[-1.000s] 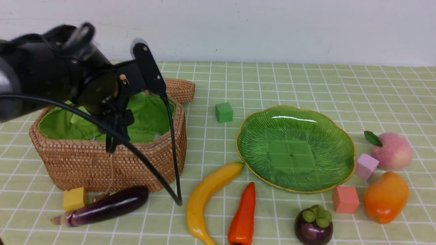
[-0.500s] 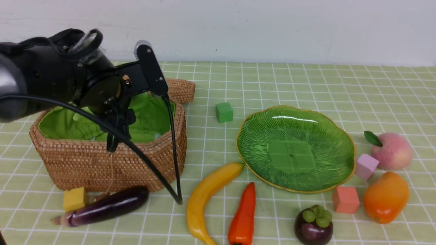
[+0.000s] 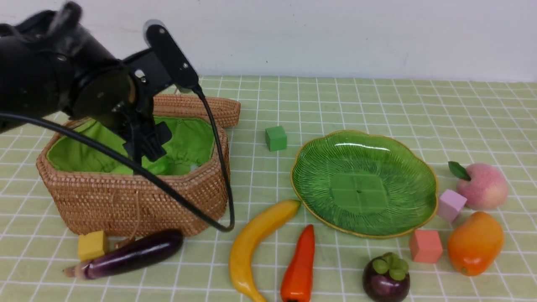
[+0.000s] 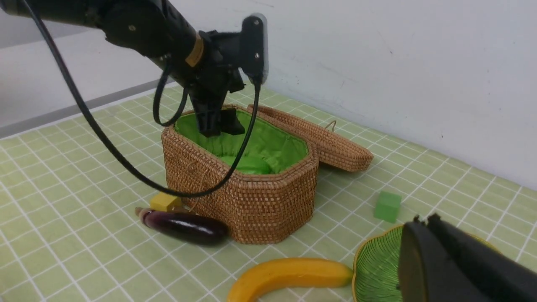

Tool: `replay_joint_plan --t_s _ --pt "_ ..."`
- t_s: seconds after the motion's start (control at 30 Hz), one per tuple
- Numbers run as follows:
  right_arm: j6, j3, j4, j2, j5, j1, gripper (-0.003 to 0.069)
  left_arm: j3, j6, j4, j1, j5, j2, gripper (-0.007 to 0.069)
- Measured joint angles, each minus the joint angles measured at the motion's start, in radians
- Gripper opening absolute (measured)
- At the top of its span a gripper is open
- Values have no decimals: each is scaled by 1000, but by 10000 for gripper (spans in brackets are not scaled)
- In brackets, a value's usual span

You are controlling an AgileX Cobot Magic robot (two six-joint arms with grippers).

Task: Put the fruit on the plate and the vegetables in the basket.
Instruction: Use the left arm to grab an eggplant and put it into the left basket

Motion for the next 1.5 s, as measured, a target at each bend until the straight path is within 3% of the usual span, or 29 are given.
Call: replay_joint_plan --t_s 0.03,0.1,0.17,0.23,0.33,0.4,0.53,0.63,0.8,0.9,0.97,1.1,1.5 --pt "0 0 0 0 0 0 0 0 -10 -7 0 5 -8 597" --pt "0 0 0 0 0 0 0 0 -73 -129 0 99 -73 477" --pt "0 0 0 0 0 0 0 0 -86 -167 0 145 -98 418" --pt "0 0 0 0 1 0 0 1 -87 -254 0 283 -157 225" --pt "0 0 -3 0 20 0 0 50 16 -382 0 404 -224 20" --pt "0 0 -11 0 43 0 0 94 89 -436 0 426 -256 -13" --pt "12 0 -61 0 140 0 0 247 239 -534 0 408 -301 -9" --pt "75 0 -119 0 234 0 1 364 271 -538 -1 299 -303 60" --pt "167 0 -226 0 391 0 2 472 276 -461 -1 54 -300 342" --pt "178 0 -252 0 422 0 3 487 274 -406 -1 5 -270 502" --pt "181 0 -252 0 428 0 3 489 272 -386 -1 -10 -239 570" --pt "183 0 -252 0 431 0 3 489 269 -360 -1 -45 -151 609" --pt "149 0 -190 0 431 0 11 489 156 -158 0 -159 -19 571"
